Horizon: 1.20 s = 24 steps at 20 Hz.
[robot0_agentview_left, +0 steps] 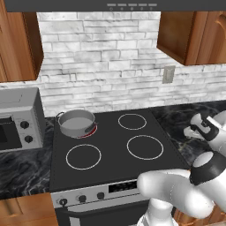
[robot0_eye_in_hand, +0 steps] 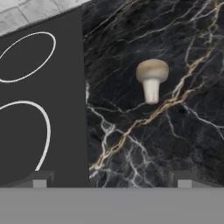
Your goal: Turn on the burner for the pot on the stove. Wait thirty seconds for the pot to heat up. Then add the mushroom to the pot.
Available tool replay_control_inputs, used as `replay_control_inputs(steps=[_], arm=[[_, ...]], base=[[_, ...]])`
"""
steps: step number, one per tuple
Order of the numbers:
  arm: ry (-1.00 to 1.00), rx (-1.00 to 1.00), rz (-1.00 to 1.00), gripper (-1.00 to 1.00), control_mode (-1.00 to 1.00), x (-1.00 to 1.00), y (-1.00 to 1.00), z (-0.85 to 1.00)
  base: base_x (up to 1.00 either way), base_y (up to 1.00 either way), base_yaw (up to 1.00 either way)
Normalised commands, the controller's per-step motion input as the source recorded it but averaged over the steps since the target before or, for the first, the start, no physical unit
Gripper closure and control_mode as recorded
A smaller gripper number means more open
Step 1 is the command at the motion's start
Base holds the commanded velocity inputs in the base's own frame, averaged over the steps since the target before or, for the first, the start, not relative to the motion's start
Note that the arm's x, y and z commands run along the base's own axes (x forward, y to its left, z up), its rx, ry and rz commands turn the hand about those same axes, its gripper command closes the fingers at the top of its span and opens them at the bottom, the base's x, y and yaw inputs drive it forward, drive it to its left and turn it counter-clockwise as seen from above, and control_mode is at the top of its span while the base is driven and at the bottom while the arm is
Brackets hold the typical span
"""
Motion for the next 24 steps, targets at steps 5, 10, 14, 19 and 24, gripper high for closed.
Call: replay_control_inputs(steps=[5, 10, 14, 19, 24], arm=[[0.00, 0.00, 0.00, -1.00, -1.00, 0.27, -0.16, -0.29], [-0.01, 0.00, 0.00, -1.00, -1.00, 0.26, -0.22, -0.19], [-0.08, 0.00, 0.00, -1.00, -1.00, 0.31, -0.23, -0.07], [-0.03, 0.00, 0.00, -1.00, -1.00, 0.39, -0.09, -0.05], [-0.02, 0.00, 0.00, -1.00, -1.00, 0.38, 0.00, -0.07]], base=[[0.00, 0.00, 0.00], [0.00, 0.00, 0.00], [0.00, 0.00, 0.00], [0.00, 0.00, 0.00], [0.00, 0.00, 0.00]])
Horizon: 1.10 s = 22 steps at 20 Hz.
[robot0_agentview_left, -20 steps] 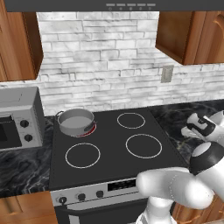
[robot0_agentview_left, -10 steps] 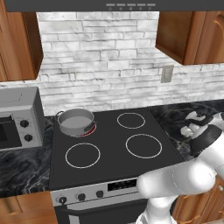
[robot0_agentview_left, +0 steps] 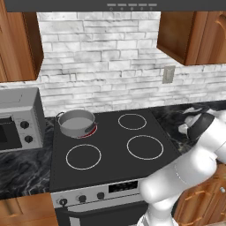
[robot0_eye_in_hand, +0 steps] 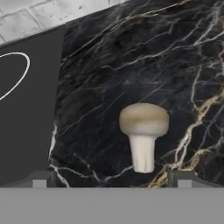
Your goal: Turn on the burner for the pot on the stove. Wait thirty seconds for the pot to heat up. Then add the mushroom to the pot.
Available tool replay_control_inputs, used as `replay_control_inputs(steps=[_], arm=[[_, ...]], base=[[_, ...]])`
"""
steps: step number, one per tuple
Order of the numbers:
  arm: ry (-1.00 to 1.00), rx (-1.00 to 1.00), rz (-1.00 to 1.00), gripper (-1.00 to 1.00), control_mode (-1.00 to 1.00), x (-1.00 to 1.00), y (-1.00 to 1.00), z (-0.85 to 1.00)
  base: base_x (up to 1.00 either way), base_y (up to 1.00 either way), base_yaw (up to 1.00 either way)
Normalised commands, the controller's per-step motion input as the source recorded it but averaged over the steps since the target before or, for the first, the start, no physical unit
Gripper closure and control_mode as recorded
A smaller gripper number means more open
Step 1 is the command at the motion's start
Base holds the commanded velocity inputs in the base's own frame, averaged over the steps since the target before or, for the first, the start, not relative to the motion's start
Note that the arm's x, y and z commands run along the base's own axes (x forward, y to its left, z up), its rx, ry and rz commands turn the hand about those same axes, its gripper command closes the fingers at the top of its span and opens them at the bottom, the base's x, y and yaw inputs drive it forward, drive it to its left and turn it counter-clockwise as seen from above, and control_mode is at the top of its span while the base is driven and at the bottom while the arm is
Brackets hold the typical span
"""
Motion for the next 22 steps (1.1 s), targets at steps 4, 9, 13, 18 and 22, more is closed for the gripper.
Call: replay_control_inputs(steps=[4, 9, 13, 18, 22], arm=[[0.00, 0.00, 0.00, -1.00, -1.00, 0.24, -0.33, -0.13], [-0.03, 0.00, 0.00, -1.00, -1.00, 0.11, -0.34, -0.19], [-0.01, 0.00, 0.00, -1.00, -1.00, 0.26, -0.13, -0.26], [-0.03, 0.00, 0.00, -1.00, -1.00, 0.34, 0.00, -0.25], [0.00, 0.00, 0.00, 1.00, -1.00, 0.27, 0.00, -0.32]], base=[[0.00, 0.00, 0.00], [0.00, 0.00, 0.00], [0.00, 0.00, 0.00], [0.00, 0.00, 0.00], [0.00, 0.00, 0.00]])
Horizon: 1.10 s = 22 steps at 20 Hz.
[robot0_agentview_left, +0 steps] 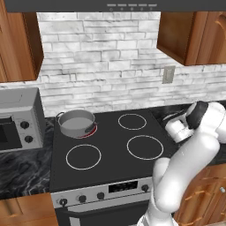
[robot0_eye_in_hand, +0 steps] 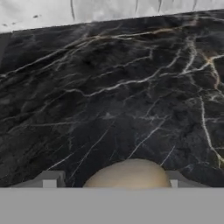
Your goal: Turn on the burner for the pot on the stove. Wait thirty seconds for the pot to heat up. Then add the mushroom to the pot.
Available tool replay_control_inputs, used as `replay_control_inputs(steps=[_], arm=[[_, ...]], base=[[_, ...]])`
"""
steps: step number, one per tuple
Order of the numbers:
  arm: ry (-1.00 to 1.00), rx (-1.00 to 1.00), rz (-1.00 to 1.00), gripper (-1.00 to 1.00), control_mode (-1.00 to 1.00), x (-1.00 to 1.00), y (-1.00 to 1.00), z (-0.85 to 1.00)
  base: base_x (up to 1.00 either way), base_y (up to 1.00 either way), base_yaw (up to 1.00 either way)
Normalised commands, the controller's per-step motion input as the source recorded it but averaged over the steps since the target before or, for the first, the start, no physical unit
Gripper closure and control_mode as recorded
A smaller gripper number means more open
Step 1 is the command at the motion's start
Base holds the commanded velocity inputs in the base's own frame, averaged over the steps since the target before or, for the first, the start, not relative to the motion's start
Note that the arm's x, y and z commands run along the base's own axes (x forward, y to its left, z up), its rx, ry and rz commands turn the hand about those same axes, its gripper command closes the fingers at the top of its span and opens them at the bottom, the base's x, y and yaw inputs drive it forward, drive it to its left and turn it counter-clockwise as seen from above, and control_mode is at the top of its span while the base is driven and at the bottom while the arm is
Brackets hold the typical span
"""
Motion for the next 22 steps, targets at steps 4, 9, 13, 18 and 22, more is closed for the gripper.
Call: replay_control_inputs(steps=[4, 9, 13, 18, 22], arm=[[0.00, 0.00, 0.00, 1.00, -1.00, 0.13, -0.07, -0.35], [-0.08, 0.00, 0.00, 1.00, -1.00, 0.01, -0.05, -0.11], [-0.07, -0.01, -0.01, 1.00, -1.00, -0.23, 0.05, 0.26], [0.03, 0.01, 0.01, 1.00, -1.00, 0.00, 0.00, 0.90], [0.00, 0.00, 0.08, 1.00, -1.00, -0.01, 0.26, 0.83]], base=[[0.00, 0.00, 0.00], [0.00, 0.00, 0.00], [0.00, 0.00, 0.00], [0.00, 0.00, 0.00], [0.00, 0.00, 0.00]])
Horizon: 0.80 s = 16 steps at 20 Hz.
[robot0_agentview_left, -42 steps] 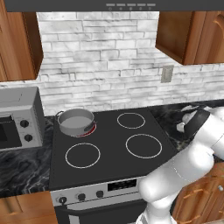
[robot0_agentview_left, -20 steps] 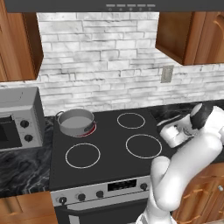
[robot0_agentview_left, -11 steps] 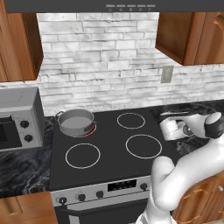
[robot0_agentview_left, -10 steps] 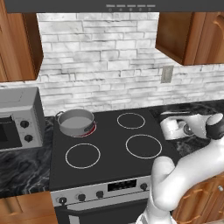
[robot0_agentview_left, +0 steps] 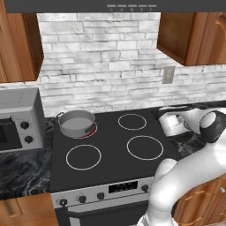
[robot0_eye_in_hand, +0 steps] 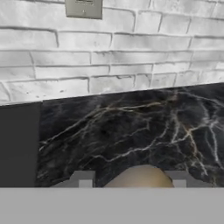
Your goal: Turn on the burner for the pot on the stove. Wait thirty seconds for the pot to heat up. Then add the mushroom to the pot.
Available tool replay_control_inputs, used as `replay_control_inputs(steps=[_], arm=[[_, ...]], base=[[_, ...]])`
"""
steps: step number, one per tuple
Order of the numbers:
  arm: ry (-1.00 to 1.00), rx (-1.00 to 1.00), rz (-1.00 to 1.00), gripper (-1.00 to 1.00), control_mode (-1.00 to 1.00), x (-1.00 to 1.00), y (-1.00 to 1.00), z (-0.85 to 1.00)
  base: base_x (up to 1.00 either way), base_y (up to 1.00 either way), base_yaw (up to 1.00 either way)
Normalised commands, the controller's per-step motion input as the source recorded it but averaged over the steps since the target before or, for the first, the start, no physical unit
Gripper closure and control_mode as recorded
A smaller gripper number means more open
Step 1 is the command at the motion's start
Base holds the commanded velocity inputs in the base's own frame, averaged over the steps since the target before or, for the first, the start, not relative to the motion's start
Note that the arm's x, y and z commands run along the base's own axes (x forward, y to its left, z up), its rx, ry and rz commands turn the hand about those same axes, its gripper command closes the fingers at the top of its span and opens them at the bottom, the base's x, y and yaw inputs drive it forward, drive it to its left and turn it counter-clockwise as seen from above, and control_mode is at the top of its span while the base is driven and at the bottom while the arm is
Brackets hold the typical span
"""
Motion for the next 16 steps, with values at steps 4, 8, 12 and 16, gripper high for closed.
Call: replay_control_inputs(steps=[4, 8, 12, 16], arm=[[0.03, 0.05, 0.15, 1.00, -1.00, -0.01, 0.29, 0.75], [0.12, 0.23, 0.17, 1.00, -1.00, -0.09, 0.18, 0.56], [0.09, 0.33, 0.09, 1.00, -1.00, -0.23, 0.19, 0.56], [0.18, 0.24, 0.06, 1.00, -1.00, -0.23, 0.42, 0.48]], base=[[0.00, 0.00, 0.00], [0.00, 0.00, 0.00], [0.00, 0.00, 0.00], [0.00, 0.00, 0.00]])
